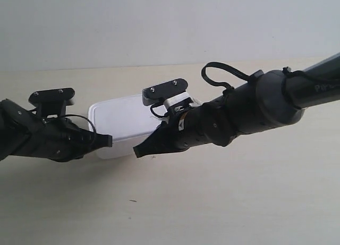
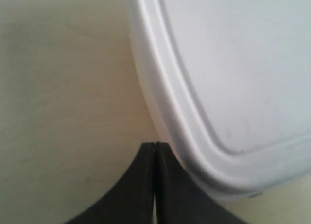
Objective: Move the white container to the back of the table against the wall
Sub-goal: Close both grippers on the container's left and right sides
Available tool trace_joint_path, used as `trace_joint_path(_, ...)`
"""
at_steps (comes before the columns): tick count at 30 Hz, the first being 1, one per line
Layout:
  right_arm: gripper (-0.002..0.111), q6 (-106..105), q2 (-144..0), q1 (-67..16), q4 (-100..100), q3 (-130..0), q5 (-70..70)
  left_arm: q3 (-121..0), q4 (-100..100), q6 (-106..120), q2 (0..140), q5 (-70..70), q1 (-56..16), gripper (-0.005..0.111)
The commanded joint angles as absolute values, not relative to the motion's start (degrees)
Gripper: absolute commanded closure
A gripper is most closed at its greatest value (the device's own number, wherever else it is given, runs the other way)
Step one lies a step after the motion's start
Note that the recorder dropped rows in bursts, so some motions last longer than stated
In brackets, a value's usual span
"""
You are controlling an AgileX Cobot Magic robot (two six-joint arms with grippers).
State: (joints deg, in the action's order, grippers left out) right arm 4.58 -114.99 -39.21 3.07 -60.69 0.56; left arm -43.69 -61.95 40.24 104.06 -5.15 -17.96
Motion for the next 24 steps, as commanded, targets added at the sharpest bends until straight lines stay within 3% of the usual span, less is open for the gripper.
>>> trace_joint_path(1,0.108,4.0,-116.3,-38.9,2.5,-61.1,0.9,-46.7,-60.1,40.3,105.3,-4.8,-17.8,0.107)
trace_joint_path(8,0.108,2.6,-117.4,-38.9,2.5,-64.5,-0.8,-50.8,-59.3,40.3,108.7,-4.4,-14.7,0.107)
trace_joint_path(12,0.108,2.6,-119.7,-39.0,2.5,-68.7,-5.3,-51.1,-59.4,38.6,108.6,5.9,-11.7,0.107)
trace_joint_path(24,0.108,2.6,-120.0,-39.0,2.7,-69.1,-1.7,-43.2,-61.0,35.5,98.0,14.0,-11.4,0.107)
